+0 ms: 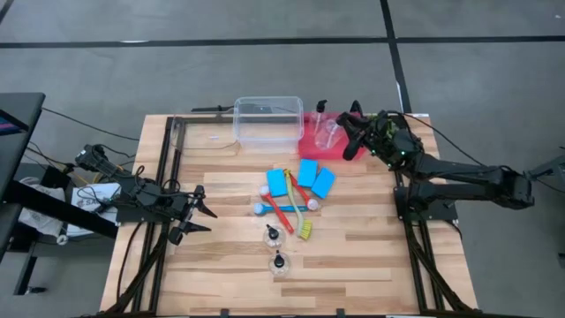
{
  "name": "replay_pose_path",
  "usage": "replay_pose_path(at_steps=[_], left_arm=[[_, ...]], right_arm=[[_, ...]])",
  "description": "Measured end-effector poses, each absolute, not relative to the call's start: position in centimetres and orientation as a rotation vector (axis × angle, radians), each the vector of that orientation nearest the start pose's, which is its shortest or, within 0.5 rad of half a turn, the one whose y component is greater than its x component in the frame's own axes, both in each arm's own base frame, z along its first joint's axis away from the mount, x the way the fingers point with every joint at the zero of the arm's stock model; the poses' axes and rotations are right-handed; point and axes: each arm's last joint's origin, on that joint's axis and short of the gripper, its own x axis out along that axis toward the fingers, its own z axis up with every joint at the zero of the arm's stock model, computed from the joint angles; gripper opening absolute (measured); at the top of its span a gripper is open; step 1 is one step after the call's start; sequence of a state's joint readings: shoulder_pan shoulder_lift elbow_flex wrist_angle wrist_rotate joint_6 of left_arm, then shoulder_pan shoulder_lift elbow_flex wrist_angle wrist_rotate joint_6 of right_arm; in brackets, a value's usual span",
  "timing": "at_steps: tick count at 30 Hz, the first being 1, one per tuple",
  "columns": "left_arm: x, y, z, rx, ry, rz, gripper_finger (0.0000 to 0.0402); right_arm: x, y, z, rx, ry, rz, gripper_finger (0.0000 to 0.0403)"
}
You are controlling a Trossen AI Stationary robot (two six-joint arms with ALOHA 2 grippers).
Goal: Pick & Place Kitchen Sink Supplies
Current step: Put the transparent bottle into the red bin
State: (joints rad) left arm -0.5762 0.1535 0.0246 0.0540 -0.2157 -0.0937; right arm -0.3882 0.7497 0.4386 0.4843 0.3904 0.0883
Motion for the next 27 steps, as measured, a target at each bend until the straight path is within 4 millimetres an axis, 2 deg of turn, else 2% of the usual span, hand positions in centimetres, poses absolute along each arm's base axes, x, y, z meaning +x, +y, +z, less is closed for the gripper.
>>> replay_pose_path(at_steps=[8,27], left_arm=[[9.2,-5.2,16.5,-0.064,0.086,-0.356,0.0202],[9.2,-5.2,16.5,-0.064,0.086,-0.356,0.0202]], right_arm=[[15.6,-8.5,26.6,0.094,-0.181,-0.817,0.0087],[18.6,-10.2,24.3,0.086,-0.135,-0.835,0.0087]])
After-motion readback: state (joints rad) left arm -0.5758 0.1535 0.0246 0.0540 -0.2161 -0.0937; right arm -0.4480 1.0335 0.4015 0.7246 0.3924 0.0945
